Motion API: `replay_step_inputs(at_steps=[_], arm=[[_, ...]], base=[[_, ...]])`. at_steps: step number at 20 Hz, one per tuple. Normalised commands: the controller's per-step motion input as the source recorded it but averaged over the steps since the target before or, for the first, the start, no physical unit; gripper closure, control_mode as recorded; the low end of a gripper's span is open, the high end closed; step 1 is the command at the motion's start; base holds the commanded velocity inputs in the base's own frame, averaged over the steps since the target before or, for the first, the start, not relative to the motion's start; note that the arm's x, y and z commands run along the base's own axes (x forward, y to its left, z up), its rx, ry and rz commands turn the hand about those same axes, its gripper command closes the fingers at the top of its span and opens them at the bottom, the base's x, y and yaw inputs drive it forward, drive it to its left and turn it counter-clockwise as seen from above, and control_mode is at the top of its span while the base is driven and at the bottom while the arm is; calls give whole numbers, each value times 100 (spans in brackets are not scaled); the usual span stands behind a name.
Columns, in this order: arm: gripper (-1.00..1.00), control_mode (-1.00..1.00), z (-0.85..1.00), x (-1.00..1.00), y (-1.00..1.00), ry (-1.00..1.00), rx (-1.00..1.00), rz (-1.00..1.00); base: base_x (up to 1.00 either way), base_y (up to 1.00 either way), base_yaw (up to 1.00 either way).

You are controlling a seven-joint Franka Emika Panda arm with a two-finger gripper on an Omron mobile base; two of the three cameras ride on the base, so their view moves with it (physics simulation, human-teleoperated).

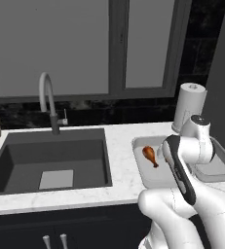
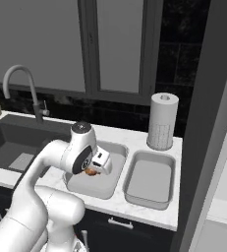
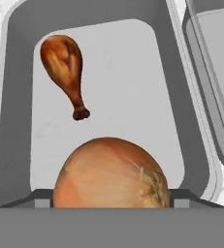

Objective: Place one onion and one chicken drumstick in each tupperware on the nearby counter, to pack two identical lunches.

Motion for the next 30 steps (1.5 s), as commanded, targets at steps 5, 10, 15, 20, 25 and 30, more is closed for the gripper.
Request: replay_step_inputs(at_steps=[5,10,15,20,25,30], arm=[[100,-100,-37,48,-8,0,0,-5],[100,-100,-42,49,-8,-4,0,-3],[-100,-100,-39,50,-1,-9,0,-1],[-100,-100,1,19,3,-11,0,0],[-100,-100,30,-3,4,-8,0,0],[-100,-100,46,-59,1,-12,-1,1]], base=[[0,0,0],[0,0,0],[0,0,0],[0,0,0],[0,0,0],[0,0,0]])
